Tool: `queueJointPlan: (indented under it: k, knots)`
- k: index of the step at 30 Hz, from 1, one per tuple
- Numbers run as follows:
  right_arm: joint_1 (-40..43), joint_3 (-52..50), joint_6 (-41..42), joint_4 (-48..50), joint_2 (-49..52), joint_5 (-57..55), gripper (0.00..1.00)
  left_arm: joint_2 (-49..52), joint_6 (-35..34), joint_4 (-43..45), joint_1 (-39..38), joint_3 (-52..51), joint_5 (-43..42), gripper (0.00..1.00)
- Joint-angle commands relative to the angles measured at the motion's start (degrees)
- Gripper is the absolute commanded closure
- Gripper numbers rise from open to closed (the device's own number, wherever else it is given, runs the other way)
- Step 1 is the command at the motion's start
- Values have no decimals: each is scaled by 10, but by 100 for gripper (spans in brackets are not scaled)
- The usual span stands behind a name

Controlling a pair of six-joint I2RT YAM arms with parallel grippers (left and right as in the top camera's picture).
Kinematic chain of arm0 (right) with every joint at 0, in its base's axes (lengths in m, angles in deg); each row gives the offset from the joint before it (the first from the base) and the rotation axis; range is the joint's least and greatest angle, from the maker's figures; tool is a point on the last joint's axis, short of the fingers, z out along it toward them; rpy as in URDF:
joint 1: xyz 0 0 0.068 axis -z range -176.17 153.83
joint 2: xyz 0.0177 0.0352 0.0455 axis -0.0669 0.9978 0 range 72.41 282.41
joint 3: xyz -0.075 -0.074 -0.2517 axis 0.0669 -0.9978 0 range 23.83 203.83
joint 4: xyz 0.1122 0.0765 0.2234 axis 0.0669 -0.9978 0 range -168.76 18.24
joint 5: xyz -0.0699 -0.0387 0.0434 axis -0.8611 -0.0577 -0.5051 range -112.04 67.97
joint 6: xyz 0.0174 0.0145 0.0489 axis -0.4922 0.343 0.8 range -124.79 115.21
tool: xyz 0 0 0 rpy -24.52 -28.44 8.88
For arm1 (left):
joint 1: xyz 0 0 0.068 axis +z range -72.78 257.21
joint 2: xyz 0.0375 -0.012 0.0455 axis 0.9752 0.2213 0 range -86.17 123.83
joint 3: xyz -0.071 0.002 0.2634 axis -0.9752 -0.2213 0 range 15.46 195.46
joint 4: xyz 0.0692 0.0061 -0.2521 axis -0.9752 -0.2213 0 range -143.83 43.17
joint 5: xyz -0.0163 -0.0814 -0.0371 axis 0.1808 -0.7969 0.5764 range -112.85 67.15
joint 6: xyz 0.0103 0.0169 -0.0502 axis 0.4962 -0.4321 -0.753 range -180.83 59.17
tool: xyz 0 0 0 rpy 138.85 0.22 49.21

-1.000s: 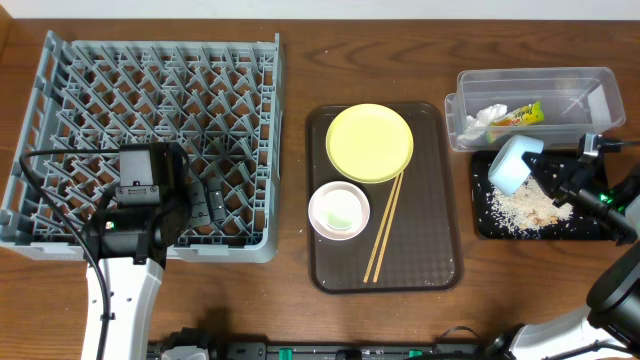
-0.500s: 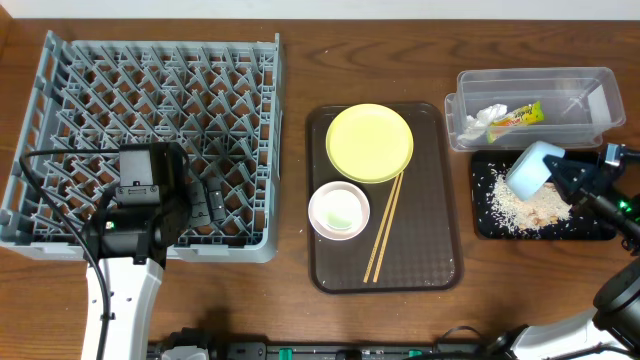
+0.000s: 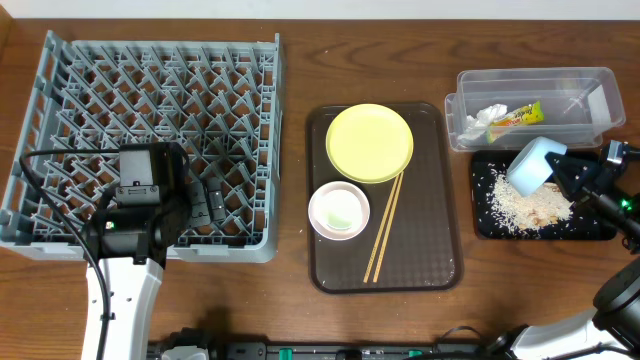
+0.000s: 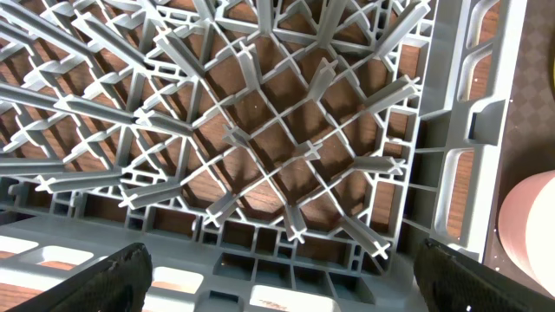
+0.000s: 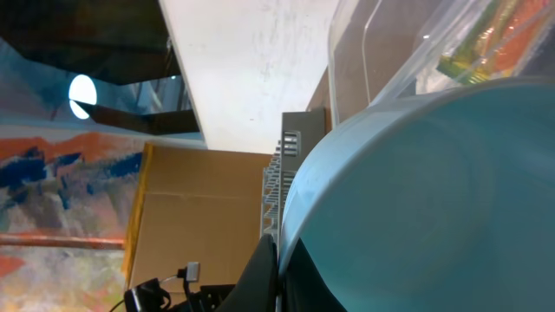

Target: Sort waste into correct bins and load items into the dishwasher rack

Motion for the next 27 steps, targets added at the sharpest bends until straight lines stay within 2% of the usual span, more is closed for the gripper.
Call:
queueJointPlan:
  k: [1,5,8,11,14,21,27]
  knots:
    - [-4,8,-7,-6,2,12,99,0,-5,0,-2,13,3,2]
    - [-12,7,-7,-8,2,10,98,0,-5,0,-2,13,3,2]
    - [-13,7,19,-20,2,-31,91,0,-5,0,-2,13,3,2]
    - [-16,7,30,-28,2,-45,92,0,-5,0,-2,13,3,2]
    - [-31,7,11,-48,1,-45,99,0,-5,0,-2,13,3,2]
    - [-92,7,-50,-93,-25,-66,99,0,-5,0,-2,13,3,2]
    - [-119,8,-49,-93,-71,-193,93,0,-5,0,-2,13,3,2]
